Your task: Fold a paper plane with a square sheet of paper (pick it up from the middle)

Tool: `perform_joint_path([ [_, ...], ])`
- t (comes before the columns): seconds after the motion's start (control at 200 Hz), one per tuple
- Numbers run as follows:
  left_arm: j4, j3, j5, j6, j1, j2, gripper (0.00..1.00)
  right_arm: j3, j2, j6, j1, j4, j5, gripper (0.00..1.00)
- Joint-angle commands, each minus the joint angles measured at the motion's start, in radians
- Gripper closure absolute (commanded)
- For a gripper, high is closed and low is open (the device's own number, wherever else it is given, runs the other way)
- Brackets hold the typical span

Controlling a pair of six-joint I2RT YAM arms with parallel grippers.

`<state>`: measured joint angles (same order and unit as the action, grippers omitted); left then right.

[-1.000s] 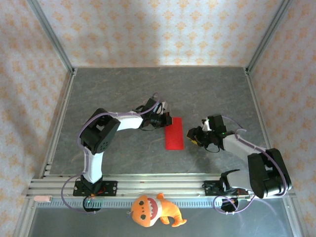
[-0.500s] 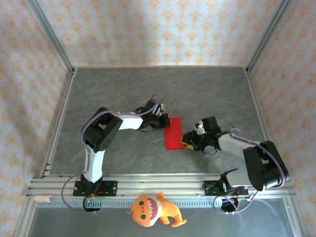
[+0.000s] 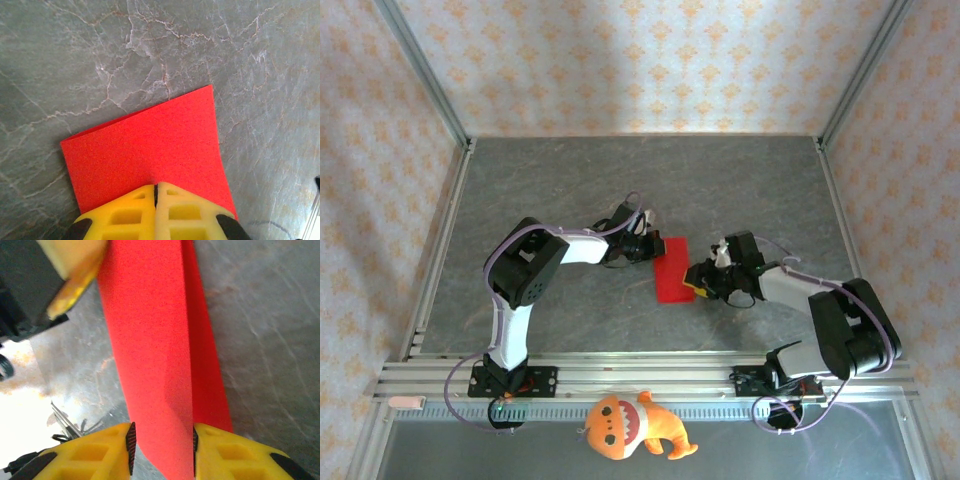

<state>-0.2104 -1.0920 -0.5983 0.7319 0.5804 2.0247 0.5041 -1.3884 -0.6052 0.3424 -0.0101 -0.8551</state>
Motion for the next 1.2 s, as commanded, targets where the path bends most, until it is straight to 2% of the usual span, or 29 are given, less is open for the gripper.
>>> perform_joint_path([
  [0.0,0.036,-0.002,0.000,-0.031,-0.003,0.029,0.97,0.053,-0.034,-0.002,-0.008,0.048,-0.009,0.64],
  [0.22,0.020,-0.004,-0.013,-0.032,-0.003,0.029,0.96,0.135,-0.159,0.055,-0.035,0.081,-0.102,0.66],
  [0.35,0.020,-0.003,-0.017,-0.038,-0.003,0.025,0.96,0.189,-0.207,0.124,-0.056,0.017,-0.109,0.69],
  [0.54,-0.040,0.025,-0.037,-0.029,-0.002,0.005,0.95,0.215,-0.272,0.196,-0.088,-0.028,-0.153,0.83],
  [0.726,-0.039,0.025,-0.034,-0.049,-0.001,-0.015,0.92,0.215,-0.283,0.212,-0.092,-0.032,-0.165,0.88],
  [0.841,-0.033,0.019,-0.041,-0.055,-0.002,-0.018,0.83,0.213,-0.284,0.207,-0.095,-0.027,-0.163,0.92],
  [1.191,0.018,0.011,-0.038,-0.097,-0.001,-0.054,0.68,0.208,-0.290,0.194,-0.095,-0.012,-0.161,0.93],
])
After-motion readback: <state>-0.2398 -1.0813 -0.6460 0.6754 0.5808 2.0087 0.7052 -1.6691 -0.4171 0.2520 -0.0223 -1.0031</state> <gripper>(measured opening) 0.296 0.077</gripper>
